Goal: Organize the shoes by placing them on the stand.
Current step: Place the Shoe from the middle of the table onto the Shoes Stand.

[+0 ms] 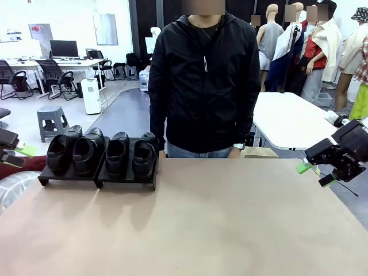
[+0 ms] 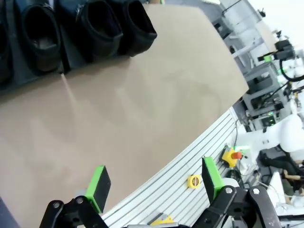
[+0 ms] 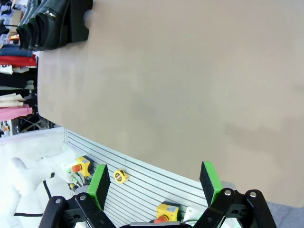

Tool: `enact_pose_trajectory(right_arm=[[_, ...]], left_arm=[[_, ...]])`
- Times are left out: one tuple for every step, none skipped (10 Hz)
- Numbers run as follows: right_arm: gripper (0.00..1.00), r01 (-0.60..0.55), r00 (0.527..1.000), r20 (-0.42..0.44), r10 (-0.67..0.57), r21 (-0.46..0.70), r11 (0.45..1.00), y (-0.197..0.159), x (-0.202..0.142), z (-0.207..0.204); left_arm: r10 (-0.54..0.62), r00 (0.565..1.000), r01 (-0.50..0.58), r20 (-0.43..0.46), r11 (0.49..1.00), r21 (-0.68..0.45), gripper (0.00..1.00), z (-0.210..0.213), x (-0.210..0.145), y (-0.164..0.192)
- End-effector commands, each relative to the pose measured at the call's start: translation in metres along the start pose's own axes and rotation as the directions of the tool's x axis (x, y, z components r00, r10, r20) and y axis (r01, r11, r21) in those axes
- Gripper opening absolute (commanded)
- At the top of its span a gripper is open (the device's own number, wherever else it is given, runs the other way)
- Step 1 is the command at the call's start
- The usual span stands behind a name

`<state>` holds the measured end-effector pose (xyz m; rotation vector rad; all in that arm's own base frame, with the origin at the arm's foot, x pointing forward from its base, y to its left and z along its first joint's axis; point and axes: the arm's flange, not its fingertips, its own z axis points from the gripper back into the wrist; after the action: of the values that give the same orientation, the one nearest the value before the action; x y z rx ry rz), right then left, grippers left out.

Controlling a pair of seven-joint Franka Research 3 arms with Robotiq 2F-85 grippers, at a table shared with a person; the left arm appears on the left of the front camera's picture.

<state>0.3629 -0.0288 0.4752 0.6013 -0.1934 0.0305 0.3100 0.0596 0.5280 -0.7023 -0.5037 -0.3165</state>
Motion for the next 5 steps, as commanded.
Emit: enact_pose_trajectory(right_arm=[[1.00, 0.017, 1.000, -0.008, -0.017, -0.011, 1.000, 0.0019, -0.0005, 0.0014], [1.00, 0.017, 1.000, -0.008, -0.017, -0.011, 1.000, 0.0019, -0.0005, 0.0014], [1.00, 0.017, 1.000, -0.008, -0.017, -0.011, 1.000, 0.0019, -0.0005, 0.0014], [1.00, 0.017, 1.000, -0.008, -0.017, -0.011, 1.000, 0.0019, -0.0005, 0.0014], [1.00, 0.017, 1.000, -0.008, -0.017, -0.011, 1.000, 0.0019, -0.0005, 0.0014]], left_arm=[[0.003, 1.000, -0.003, 0.002, 1.000, -0.008, 1.00, 0.0036, -0.0015, -0.0011], [0.003, 1.000, -0.003, 0.002, 1.000, -0.008, 1.00, 0.0036, -0.0015, -0.0011], [0.003, 1.000, -0.003, 0.002, 1.000, -0.008, 1.00, 0.0036, -0.0015, -0.0011], [0.003, 1.000, -0.003, 0.002, 1.000, -0.008, 1.00, 0.0036, -0.0015, -0.0011], [0.003, 1.000, -0.003, 0.002, 1.000, -0.008, 1.00, 0.0036, -0.0015, -0.0011]])
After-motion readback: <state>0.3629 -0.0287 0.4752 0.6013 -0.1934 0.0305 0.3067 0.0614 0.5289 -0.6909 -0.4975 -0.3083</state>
